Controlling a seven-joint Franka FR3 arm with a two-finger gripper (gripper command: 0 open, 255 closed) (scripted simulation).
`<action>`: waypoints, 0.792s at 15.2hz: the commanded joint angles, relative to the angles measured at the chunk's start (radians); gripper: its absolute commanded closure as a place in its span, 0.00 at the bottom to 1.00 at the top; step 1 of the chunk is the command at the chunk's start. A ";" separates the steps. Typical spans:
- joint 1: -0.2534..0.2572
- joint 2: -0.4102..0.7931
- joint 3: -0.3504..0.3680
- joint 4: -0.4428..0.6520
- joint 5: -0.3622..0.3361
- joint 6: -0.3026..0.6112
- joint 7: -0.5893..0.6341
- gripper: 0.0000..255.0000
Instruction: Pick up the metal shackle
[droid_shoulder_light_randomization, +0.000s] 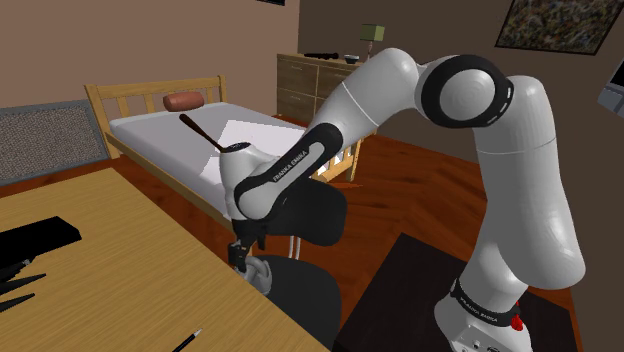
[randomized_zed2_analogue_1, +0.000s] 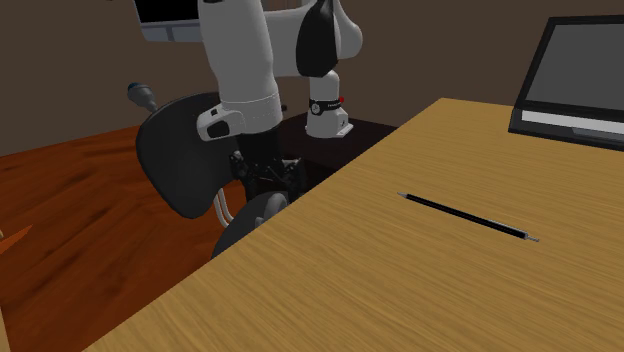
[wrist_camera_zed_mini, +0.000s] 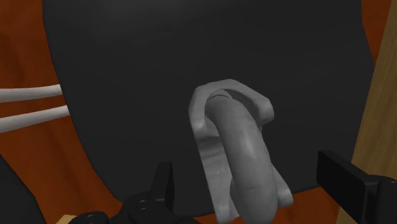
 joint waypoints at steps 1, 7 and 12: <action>0.002 0.019 -0.002 -0.003 -0.003 0.021 0.001 0.00; 0.007 0.058 -0.008 -0.005 -0.009 0.062 0.003 1.00; 0.021 0.083 -0.008 -0.004 -0.014 0.087 0.020 1.00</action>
